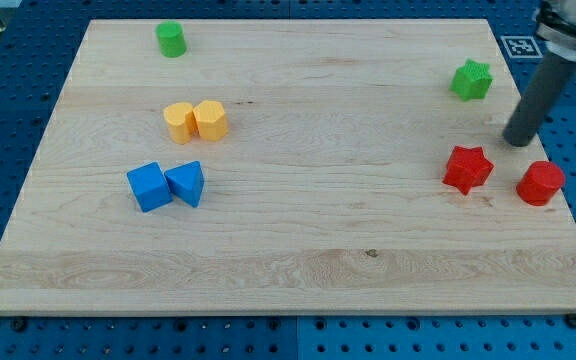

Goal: Move the red star diagonally to the bottom left of green star

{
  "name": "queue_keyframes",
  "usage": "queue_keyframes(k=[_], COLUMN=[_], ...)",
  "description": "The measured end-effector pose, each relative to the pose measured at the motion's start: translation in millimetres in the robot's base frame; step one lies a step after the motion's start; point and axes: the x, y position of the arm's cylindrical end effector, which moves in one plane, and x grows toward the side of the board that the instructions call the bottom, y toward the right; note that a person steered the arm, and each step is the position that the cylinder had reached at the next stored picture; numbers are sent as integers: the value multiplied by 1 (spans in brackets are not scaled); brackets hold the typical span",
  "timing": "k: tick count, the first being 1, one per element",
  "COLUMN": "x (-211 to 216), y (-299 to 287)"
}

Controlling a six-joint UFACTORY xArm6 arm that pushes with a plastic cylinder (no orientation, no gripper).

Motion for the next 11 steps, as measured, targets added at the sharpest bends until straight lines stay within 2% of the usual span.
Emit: queue_keyframes(k=[1, 2, 3, 4, 5, 6, 8, 9, 10, 11], x=[34, 65, 74, 29, -51, -54, 40, 41, -30, -68], y=[0, -36, -93, -125, -143, -144, -123, -82, -52, -103])
